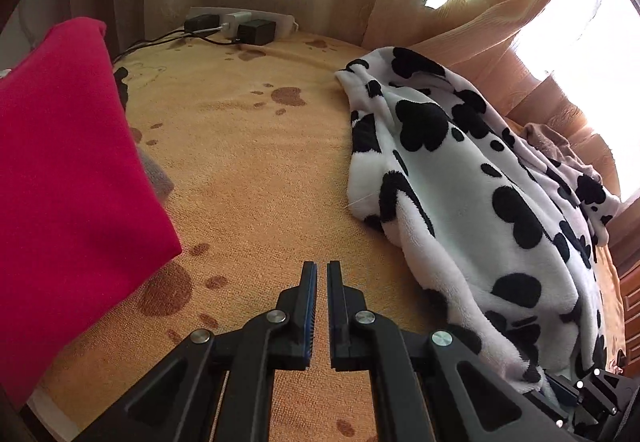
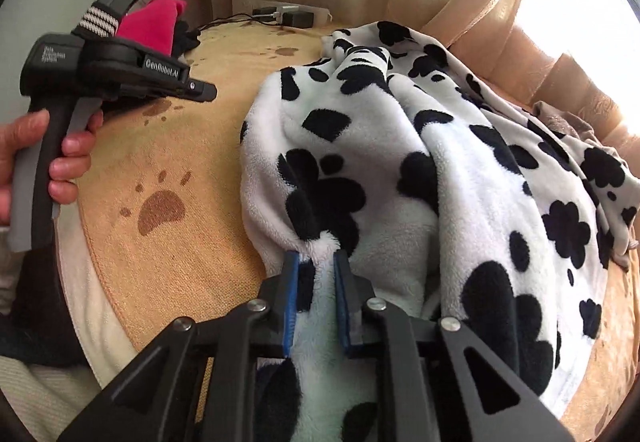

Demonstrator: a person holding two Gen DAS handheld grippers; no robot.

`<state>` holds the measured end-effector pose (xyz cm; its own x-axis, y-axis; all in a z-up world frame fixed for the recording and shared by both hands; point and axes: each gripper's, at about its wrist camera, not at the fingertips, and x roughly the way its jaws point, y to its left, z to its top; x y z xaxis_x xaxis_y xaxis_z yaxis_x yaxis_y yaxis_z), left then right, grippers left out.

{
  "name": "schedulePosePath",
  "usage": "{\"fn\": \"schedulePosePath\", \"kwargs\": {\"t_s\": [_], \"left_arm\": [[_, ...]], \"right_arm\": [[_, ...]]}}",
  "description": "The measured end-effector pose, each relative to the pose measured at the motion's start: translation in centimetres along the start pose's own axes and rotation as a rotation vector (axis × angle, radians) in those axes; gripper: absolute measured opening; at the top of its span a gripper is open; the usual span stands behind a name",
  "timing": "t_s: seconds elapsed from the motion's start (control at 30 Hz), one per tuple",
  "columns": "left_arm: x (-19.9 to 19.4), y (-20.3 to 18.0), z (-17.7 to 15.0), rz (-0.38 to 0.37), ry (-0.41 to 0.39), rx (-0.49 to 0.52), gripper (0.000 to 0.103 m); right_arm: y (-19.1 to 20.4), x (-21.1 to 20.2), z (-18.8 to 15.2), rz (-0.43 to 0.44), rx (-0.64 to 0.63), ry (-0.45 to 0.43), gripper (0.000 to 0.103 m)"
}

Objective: Fold clothes
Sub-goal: 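Grasp a fold of the fleece with the right gripper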

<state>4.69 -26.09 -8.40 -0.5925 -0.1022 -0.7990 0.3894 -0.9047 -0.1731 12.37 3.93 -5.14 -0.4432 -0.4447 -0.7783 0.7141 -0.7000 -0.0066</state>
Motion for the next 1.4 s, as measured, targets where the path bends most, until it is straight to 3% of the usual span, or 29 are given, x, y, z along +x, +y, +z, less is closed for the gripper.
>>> {"fn": "schedulePosePath", "kwargs": {"t_s": [0.2, 0.63, 0.87, 0.93, 1.0, 1.1, 1.17, 1.2, 1.23, 1.3, 1.4], "left_arm": [[-1.1, -0.3, -0.3, 0.113, -0.069, 0.042, 0.004], [-2.2, -0.8, -0.5, 0.144, -0.111, 0.08, 0.004], [-2.0, -0.7, -0.6, 0.15, -0.112, 0.083, 0.004], [-2.0, -0.8, -0.6, 0.154, -0.113, 0.084, 0.005], [-2.0, -0.8, -0.6, 0.156, -0.114, 0.084, 0.005], [-2.1, -0.9, -0.6, 0.157, -0.118, 0.085, 0.004], [-2.2, -1.0, -0.7, 0.163, -0.125, 0.091, 0.004], [-2.3, -1.0, -0.7, 0.165, -0.128, 0.093, 0.004], [-2.3, -1.0, -0.8, 0.168, -0.131, 0.096, 0.004], [-2.4, -1.0, -0.8, 0.176, -0.138, 0.102, 0.004], [-2.6, -0.9, -0.8, 0.193, -0.15, 0.11, 0.004]], "right_arm": [[-0.8, -2.4, 0.9, 0.113, 0.099, -0.067, 0.017], [-1.6, -5.1, 2.5, 0.263, 0.228, -0.159, 0.017], [-2.2, -6.2, 2.9, 0.308, 0.25, -0.191, 0.017], [-2.1, -6.8, 3.3, 0.32, 0.245, -0.209, 0.008], [-2.0, -7.4, 3.7, 0.329, 0.237, -0.229, 0.008], [-0.9, -7.9, 4.3, 0.227, 0.152, -0.244, 0.011], [-0.8, -7.5, 4.3, 0.244, 0.152, -0.227, 0.011], [-0.6, -7.2, 4.2, 0.238, 0.148, -0.219, 0.025], [-0.4, -7.0, 4.0, 0.217, 0.137, -0.214, 0.056], [0.4, -6.6, 3.6, 0.164, 0.097, -0.218, 0.091], [2.1, -6.2, 3.1, 0.11, -0.005, -0.214, 0.091]]}}
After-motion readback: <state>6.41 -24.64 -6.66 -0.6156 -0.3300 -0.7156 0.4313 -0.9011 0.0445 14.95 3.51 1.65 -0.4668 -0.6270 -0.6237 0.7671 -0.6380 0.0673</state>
